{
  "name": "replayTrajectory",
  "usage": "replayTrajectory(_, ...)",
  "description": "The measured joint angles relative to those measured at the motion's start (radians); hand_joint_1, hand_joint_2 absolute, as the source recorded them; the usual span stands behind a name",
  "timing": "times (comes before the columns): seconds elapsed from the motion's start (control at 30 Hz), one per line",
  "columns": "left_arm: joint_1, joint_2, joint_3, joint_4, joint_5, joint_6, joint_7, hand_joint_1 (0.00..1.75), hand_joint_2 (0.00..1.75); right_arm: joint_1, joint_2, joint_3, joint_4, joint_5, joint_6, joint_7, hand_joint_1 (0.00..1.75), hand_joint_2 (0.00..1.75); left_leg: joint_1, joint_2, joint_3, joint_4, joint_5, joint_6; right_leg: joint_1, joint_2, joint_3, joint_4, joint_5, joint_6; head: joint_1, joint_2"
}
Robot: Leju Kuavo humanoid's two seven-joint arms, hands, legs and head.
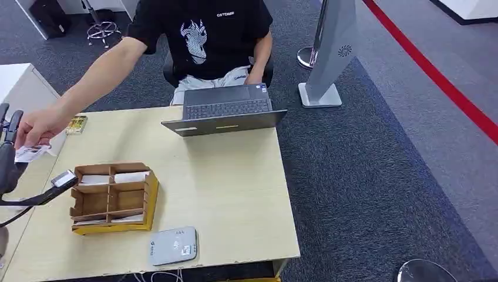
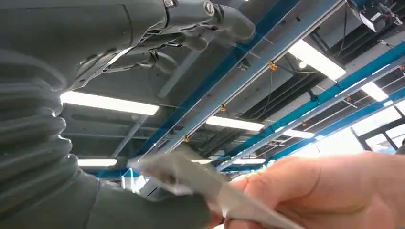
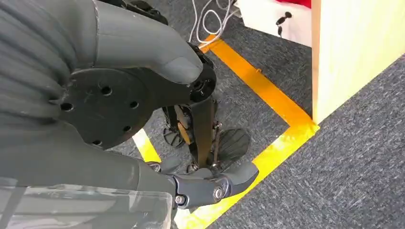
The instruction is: Pass the card to the sensor for recognition and then transmit it.
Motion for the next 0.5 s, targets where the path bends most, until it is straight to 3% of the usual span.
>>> replayTrajectory(0.5,0.0,-0.011,-0.015,0.0,0.021,0.037,-0.003,1.75,1.75,0.0,0.0,0.0,0.0,0.015,-0.02,0.003,0.0,1.75,0.0,0.001,0.0,0.0,0.0,0.0,0.0,0.001,0.0,0.0,0.0,0.0,0.0,0.0)
